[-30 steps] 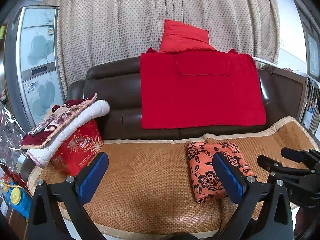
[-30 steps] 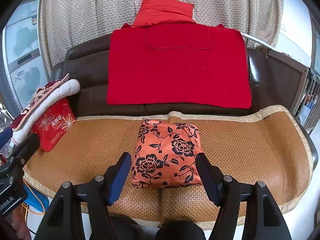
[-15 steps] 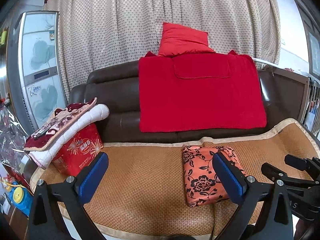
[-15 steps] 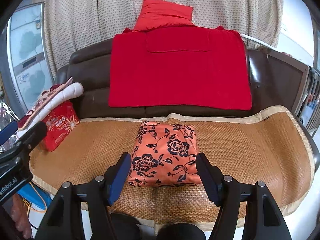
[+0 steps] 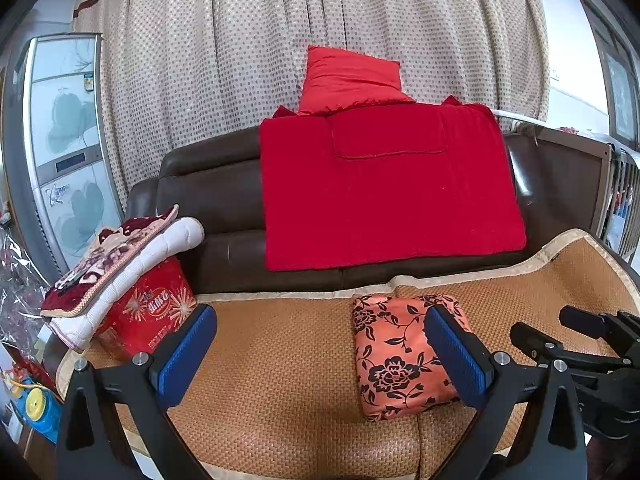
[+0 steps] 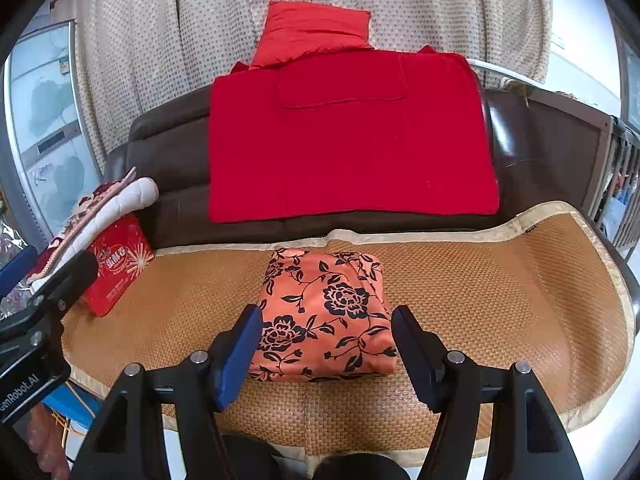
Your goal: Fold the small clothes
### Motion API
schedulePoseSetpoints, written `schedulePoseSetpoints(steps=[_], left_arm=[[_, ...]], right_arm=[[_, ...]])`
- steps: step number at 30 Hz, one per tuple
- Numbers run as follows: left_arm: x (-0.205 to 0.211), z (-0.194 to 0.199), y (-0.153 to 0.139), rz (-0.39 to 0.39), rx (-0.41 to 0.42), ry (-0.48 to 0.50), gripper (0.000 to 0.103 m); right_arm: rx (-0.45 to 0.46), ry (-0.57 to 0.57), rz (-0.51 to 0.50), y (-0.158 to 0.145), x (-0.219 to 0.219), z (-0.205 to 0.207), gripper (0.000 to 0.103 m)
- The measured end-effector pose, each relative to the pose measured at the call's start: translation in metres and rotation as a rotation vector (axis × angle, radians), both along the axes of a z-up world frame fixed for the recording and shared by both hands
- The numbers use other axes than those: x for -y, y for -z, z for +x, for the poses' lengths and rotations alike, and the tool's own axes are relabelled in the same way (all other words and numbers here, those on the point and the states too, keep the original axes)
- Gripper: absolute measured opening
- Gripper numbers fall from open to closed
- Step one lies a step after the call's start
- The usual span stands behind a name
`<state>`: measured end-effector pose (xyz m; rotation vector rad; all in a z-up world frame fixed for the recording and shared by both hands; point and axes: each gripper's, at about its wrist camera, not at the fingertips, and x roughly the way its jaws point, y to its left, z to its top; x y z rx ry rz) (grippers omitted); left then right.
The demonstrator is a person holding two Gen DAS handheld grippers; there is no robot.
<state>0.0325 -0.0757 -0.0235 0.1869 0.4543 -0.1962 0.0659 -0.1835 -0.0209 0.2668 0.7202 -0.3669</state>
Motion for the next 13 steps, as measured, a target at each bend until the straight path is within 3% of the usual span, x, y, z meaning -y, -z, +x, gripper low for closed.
schedulePoseSetpoints(steps=[9, 13], left_arm=[[-0.002, 0.041, 0.019, -0.015, -0.05, -0.006, 0.103], [-0.011, 0.081, 0.038, -0.078, -0.104, 0.009, 0.103]], right_arm=[[-0.034, -0.024, 0.01, 0.02, 0.001, 0.04, 0.071], [-0.032, -0.016, 0.038, 0.043, 0.021, 0.06, 0.071]])
